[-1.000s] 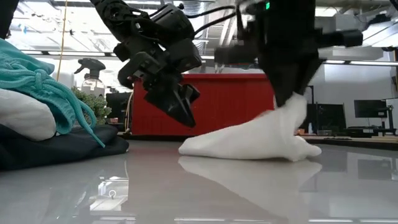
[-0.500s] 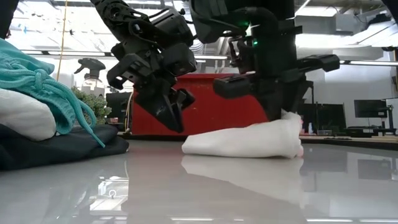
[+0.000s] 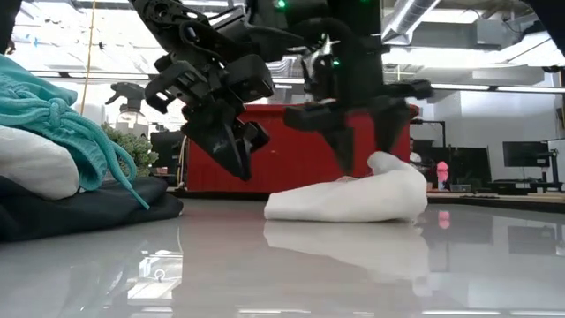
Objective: Fold Laundry from Bin
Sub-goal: Fold the white shorts
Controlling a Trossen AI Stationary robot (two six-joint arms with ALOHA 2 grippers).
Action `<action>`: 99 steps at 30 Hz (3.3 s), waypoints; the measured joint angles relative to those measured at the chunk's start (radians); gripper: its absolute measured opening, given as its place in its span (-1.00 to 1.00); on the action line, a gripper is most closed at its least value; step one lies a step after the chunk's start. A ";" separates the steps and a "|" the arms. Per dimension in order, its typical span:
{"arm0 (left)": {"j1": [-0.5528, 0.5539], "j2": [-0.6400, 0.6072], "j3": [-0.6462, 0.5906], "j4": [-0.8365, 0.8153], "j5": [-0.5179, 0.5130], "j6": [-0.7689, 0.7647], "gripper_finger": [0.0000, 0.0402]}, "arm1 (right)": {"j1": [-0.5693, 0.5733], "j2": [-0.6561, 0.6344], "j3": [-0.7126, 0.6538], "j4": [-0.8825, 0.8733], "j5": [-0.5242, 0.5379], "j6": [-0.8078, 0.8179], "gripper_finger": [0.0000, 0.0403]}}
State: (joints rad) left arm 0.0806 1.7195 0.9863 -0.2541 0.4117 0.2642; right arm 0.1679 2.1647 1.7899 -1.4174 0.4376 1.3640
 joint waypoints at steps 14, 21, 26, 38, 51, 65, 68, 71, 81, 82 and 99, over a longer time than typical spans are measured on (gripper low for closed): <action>0.083 -0.300 0.000 -0.259 0.120 0.095 -0.61 | -0.043 -0.098 0.071 0.249 -0.128 -0.953 0.46; 0.152 -0.491 0.000 -0.313 0.192 0.057 -0.61 | -0.147 -0.099 -0.008 0.324 -0.435 -1.267 0.46; 0.160 -0.583 0.000 -0.355 0.151 0.055 -0.61 | -0.233 -0.100 -0.047 0.319 -0.565 -1.335 0.46; 0.161 -0.647 0.000 -0.407 0.005 0.011 -0.61 | -0.260 -0.097 -0.150 0.420 -0.608 -1.444 0.44; 0.161 -0.647 0.000 -0.400 -0.086 -0.014 -0.61 | -0.273 -0.098 -0.239 0.537 -0.620 -1.447 0.34; 0.161 -0.646 0.000 -0.400 -0.112 -0.007 -0.61 | -0.254 -0.098 -0.240 0.571 -0.621 -1.452 -0.16; 0.161 -0.646 0.000 -0.400 -0.112 -0.007 -0.61 | -0.254 -0.098 -0.266 0.609 -0.621 -1.444 -0.20; 0.161 -0.646 0.000 -0.402 -0.112 -0.007 -0.61 | -0.253 -0.098 -0.291 0.611 -0.621 -1.443 -0.22; 0.161 -0.646 0.000 -0.405 -0.112 -0.003 -0.61 | -0.252 -0.100 -0.255 0.579 -0.616 -1.444 -0.77; 0.161 -0.646 0.000 -0.405 -0.112 -0.003 -0.61 | -0.252 -0.100 -0.241 0.575 -0.616 -1.444 -0.86; 0.161 -0.646 -0.001 -0.406 -0.112 0.001 -0.61 | -0.270 -0.031 -0.082 0.589 -0.501 -1.509 -0.80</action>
State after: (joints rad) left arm 0.2413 1.0737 0.9855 -0.6604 0.2996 0.2649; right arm -0.1019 2.1334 1.7084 -0.8286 -0.0630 -0.1446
